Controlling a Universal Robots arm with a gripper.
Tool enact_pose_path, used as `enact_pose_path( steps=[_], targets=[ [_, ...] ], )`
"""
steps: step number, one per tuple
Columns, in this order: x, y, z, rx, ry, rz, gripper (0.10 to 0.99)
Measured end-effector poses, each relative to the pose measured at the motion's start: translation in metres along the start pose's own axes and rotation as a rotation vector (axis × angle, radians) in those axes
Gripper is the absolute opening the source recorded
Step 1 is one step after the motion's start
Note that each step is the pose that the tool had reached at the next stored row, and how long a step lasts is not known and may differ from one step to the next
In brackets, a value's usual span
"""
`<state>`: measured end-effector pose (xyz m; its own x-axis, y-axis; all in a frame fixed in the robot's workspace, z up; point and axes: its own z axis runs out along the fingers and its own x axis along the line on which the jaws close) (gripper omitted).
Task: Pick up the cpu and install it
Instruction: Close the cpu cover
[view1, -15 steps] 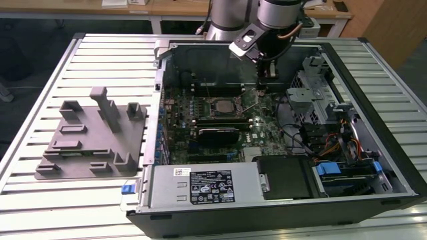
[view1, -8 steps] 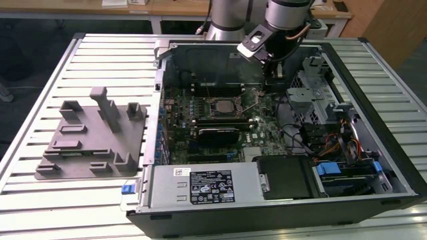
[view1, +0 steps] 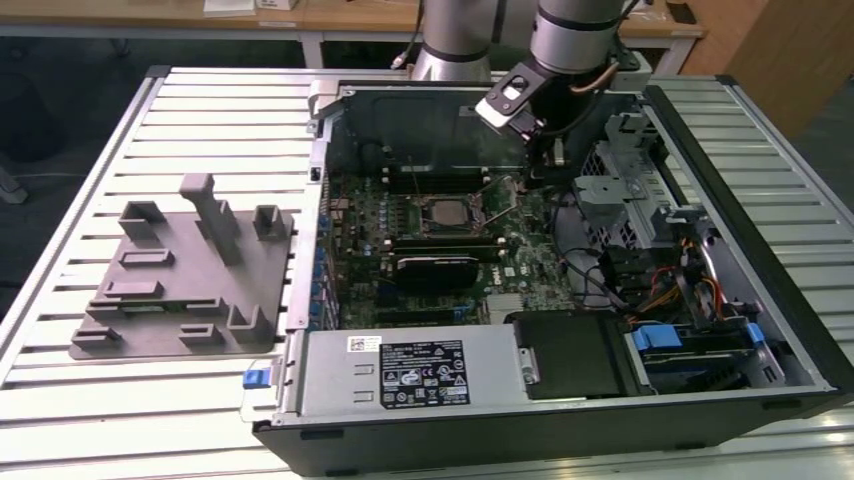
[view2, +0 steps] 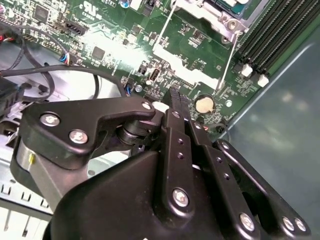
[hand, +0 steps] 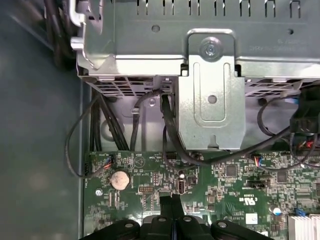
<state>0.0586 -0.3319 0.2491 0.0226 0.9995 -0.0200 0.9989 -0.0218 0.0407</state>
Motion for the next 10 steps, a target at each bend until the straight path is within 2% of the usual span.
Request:
enact_pose_path(
  steps=[5, 10],
  targets=[
    [0.0001, 0.0, 0.0088, 0.001, 0.0, 0.0, 0.106],
    [0.0001, 0.0001, 0.0107, 0.002, -0.0003, 0.0, 0.106]
  ],
)
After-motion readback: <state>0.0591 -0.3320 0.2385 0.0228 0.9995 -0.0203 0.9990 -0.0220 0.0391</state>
